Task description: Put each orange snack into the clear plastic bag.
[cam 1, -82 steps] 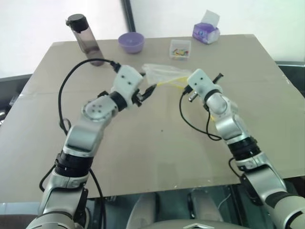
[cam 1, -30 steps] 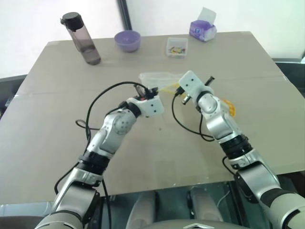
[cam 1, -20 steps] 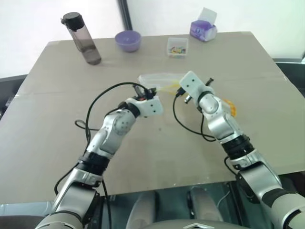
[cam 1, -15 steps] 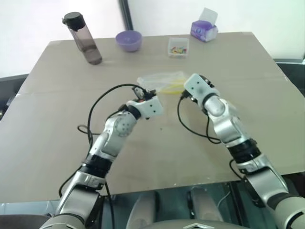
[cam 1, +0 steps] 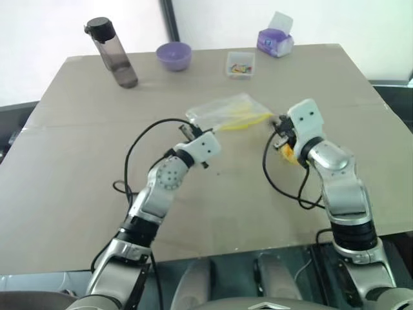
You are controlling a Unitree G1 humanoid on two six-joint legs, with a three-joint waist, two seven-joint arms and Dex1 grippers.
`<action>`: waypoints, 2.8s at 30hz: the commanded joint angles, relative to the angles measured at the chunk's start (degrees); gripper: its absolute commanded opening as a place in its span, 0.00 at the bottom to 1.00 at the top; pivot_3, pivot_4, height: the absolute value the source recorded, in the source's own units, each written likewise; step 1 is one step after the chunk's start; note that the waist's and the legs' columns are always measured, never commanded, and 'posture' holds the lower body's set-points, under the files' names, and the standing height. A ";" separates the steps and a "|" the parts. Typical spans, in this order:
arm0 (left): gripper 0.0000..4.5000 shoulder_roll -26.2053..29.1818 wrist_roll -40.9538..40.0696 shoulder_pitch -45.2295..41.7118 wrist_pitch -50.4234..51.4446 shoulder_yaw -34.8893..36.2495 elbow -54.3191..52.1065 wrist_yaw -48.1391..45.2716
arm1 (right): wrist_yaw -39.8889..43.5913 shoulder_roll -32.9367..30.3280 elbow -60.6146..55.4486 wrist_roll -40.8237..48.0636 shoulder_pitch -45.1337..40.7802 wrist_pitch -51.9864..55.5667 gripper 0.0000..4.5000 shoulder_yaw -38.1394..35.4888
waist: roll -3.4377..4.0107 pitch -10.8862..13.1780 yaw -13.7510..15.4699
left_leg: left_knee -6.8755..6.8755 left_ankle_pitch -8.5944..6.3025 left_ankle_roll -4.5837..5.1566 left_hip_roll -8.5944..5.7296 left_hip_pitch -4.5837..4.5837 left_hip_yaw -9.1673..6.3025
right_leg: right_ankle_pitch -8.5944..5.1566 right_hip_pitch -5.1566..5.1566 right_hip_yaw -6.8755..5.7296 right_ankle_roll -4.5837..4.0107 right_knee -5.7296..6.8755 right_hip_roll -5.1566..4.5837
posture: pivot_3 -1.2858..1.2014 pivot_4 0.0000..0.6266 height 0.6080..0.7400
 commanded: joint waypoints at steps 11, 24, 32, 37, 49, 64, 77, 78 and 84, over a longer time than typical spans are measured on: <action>0.00 -0.74 -0.07 1.05 1.78 -0.94 -10.09 -2.22 | -5.41 1.53 9.27 3.55 -3.37 -5.05 0.01 2.78 | 0.01 0.00 0.25 | -0.01 0.00 0.00 -0.02 -0.01 -0.02 | 0.00 0.00 -0.02 0.00 -0.02 -0.02 | 0.52 0.24 1.00; 0.00 -0.24 0.77 1.37 0.14 -4.19 -13.77 -6.05 | -6.64 -11.48 24.37 -10.25 -6.93 -31.57 0.01 17.59 | 0.02 0.00 0.00 | 0.00 0.00 0.00 -0.02 -0.01 0.00 | 0.00 0.01 -0.02 0.00 -0.04 -0.02 | 0.52 0.24 1.00; 0.00 0.10 3.80 0.79 4.62 -3.21 -12.03 -3.83 | -5.88 -14.68 26.07 -13.85 -6.80 -39.32 0.69 18.94 | 0.01 0.00 -0.13 | 0.00 0.00 0.00 0.00 -0.01 0.02 | 0.00 0.01 0.00 0.00 -0.05 0.01 | 0.52 0.24 1.00; 0.00 0.17 4.62 0.84 5.21 -3.54 -11.44 -3.36 | -4.91 -14.54 24.98 -13.93 -6.65 -39.09 1.00 17.91 | 0.01 0.00 0.11 | 0.01 0.00 0.00 -0.01 -0.01 0.00 | 0.00 0.02 -0.02 0.00 -0.06 -0.01 | 0.52 0.24 1.00; 0.00 -0.31 6.43 0.36 6.86 -3.65 -9.70 -1.41 | 9.08 -18.29 5.57 2.94 4.16 -35.57 1.00 8.29 | 0.00 -0.01 1.10 | 0.02 0.00 0.01 -0.02 -0.05 -0.06 | 0.00 0.05 -0.07 0.00 -0.09 -0.02 | 0.52 0.24 1.00; 0.00 -1.12 5.74 0.10 6.63 -3.68 -8.47 -1.16 | 8.11 -16.96 3.18 29.34 18.55 -9.11 1.00 -19.44 | 0.00 -0.01 1.39 | 0.08 -0.13 0.24 -0.02 0.06 -0.08 | 0.00 0.22 -0.10 0.01 -0.08 -0.02 | 0.52 0.24 1.00; 0.00 -1.08 5.55 -0.42 6.14 -3.77 -7.95 -1.50 | 2.72 -16.97 18.35 24.06 15.19 -9.48 0.94 -11.33 | -0.01 -0.04 1.50 | -0.03 -0.17 0.30 -0.02 1.04 -0.09 | -0.01 1.23 -0.13 0.02 -0.26 -0.02 | 0.52 0.24 1.00; 0.00 -1.08 5.57 -0.38 6.17 -3.77 -8.01 -1.50 | 2.26 -16.99 18.93 23.80 14.79 -9.87 0.86 -11.32 | -0.01 -0.04 1.54 | -0.03 -0.18 0.32 -0.02 1.19 -0.11 | -0.01 1.40 -0.15 0.03 -0.28 -0.02 | 0.52 0.24 1.00; 0.00 -1.18 5.66 -0.10 6.32 -3.82 -8.11 -1.33 | 1.95 -17.94 19.74 22.45 14.46 -13.03 0.43 -10.35 | -0.02 -0.04 1.57 | -0.07 -0.22 0.37 -0.01 1.77 -0.15 | -0.02 1.99 -0.18 0.04 -0.30 -0.01 | 0.52 0.24 1.00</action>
